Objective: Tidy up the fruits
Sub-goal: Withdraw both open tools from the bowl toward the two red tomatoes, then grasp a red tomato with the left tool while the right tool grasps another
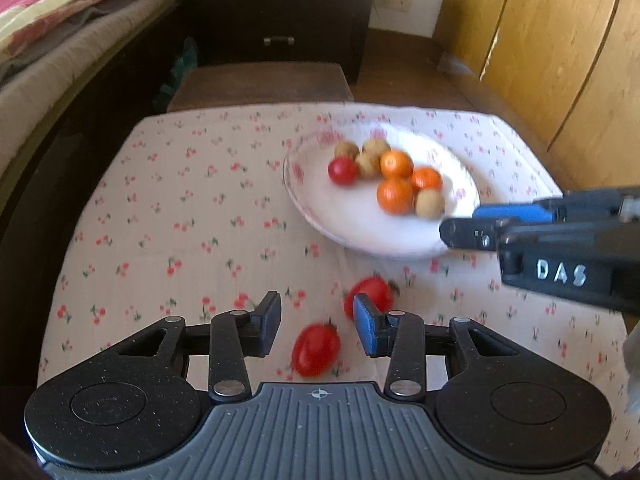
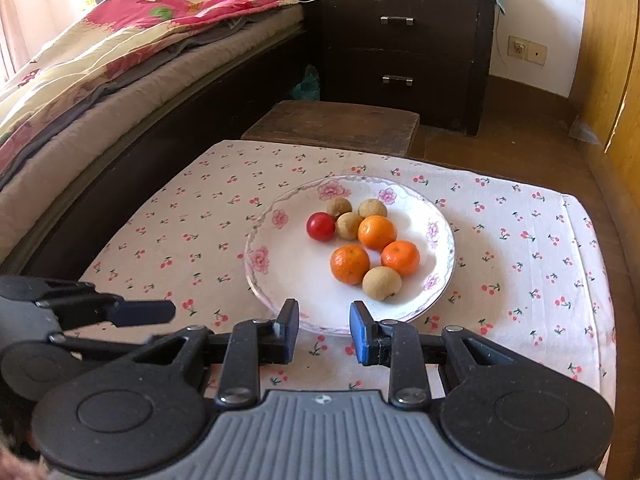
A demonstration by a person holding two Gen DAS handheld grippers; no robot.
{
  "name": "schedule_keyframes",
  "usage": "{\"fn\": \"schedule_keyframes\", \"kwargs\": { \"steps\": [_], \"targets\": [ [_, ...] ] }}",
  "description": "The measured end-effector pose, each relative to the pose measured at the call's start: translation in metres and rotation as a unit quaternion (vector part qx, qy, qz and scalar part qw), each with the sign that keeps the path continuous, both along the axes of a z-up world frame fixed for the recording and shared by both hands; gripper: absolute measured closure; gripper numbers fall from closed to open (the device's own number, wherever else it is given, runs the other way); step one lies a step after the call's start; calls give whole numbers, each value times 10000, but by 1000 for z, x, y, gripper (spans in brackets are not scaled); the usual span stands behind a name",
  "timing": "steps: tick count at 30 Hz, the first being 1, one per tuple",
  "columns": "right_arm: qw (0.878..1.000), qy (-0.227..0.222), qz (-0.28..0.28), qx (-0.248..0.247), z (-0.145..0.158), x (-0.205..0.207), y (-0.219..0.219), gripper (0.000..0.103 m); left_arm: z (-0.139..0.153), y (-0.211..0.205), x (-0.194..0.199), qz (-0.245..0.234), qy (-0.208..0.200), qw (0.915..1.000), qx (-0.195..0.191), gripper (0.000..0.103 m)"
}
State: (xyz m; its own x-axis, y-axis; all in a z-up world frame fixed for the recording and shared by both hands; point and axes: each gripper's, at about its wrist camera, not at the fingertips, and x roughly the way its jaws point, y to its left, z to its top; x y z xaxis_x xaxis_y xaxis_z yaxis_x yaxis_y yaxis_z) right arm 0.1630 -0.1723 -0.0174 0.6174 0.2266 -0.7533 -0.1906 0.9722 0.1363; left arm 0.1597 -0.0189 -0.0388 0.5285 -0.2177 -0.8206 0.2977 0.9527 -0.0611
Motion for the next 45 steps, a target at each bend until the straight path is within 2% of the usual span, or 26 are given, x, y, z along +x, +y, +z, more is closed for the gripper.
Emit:
{"fn": "schedule_keyframes", "kwargs": {
  "steps": [9,16,19,25,29,33,39,45],
  "targets": [
    [9997,163,186,42,-5,-1,15,70,-18,-2,-2,-122,294,9995,62,54],
    [9994,296,146,100,-10,3,15,69,-27,-7,3,-123,340,9993,102,56],
    [9990,384,79,192,-13,5,13,67,-29,-8,3,-149,379,9990,160,65],
    [9980,552,28,307,-17,4,15,66,-27,1,-1,-151,383,9991,95,67],
    [9963,779,-127,347,-26,5,21,66,-27,6,-4,-150,402,9991,60,67],
    [9912,990,-505,716,-32,8,24,66,-26,9,-7,-182,439,9989,31,67],
    [9812,1348,-985,966,-40,20,34,65,-26,16,-11,-232,528,9983,-92,67],
    [9763,1568,-1229,846,-47,34,48,65,-25,24,-11,-241,572,9978,-229,67]
  ]
}}
